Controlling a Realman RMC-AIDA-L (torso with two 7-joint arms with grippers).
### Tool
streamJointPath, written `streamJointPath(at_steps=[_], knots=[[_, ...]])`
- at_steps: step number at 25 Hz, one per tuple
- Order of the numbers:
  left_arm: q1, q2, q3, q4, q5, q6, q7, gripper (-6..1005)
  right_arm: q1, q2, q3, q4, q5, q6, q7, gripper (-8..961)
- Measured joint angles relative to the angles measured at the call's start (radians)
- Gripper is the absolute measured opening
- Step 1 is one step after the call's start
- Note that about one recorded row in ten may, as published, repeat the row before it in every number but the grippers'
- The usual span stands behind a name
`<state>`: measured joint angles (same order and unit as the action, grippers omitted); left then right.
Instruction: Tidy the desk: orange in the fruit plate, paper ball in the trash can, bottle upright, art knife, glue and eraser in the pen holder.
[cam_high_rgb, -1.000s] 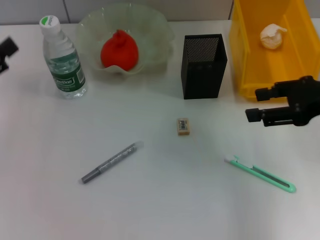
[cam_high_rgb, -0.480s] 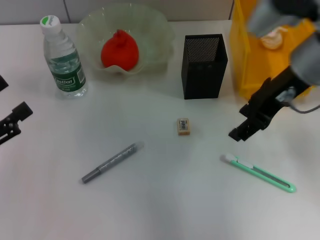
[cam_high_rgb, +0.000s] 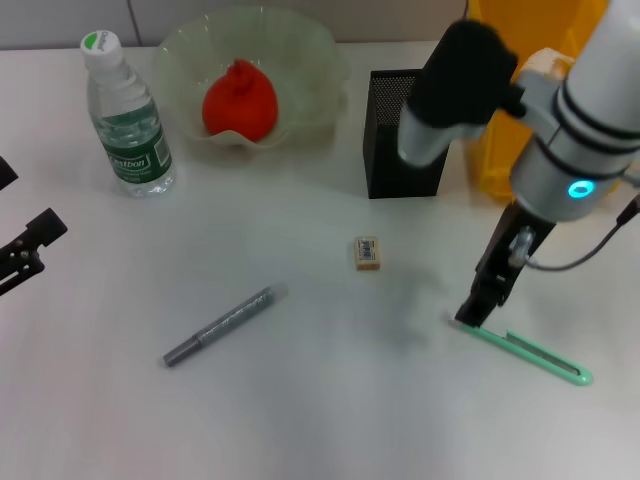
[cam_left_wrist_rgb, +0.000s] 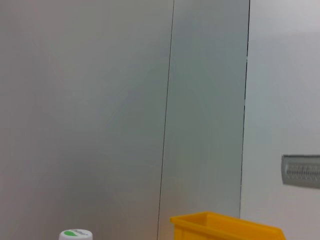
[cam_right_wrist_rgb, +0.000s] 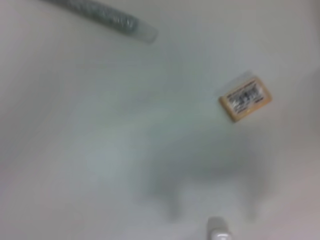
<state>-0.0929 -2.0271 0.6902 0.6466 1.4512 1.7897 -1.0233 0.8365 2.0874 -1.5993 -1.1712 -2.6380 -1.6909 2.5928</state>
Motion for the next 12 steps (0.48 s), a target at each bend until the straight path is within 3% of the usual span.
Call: streamJointPath(at_steps=[12], knots=[[-0.004, -0.002, -0.004, -0.001, -0.001, -0.031, 0.001, 804, -0.010, 0.003, -0.132, 0.059, 0.017, 0.076, 0.094, 653]])
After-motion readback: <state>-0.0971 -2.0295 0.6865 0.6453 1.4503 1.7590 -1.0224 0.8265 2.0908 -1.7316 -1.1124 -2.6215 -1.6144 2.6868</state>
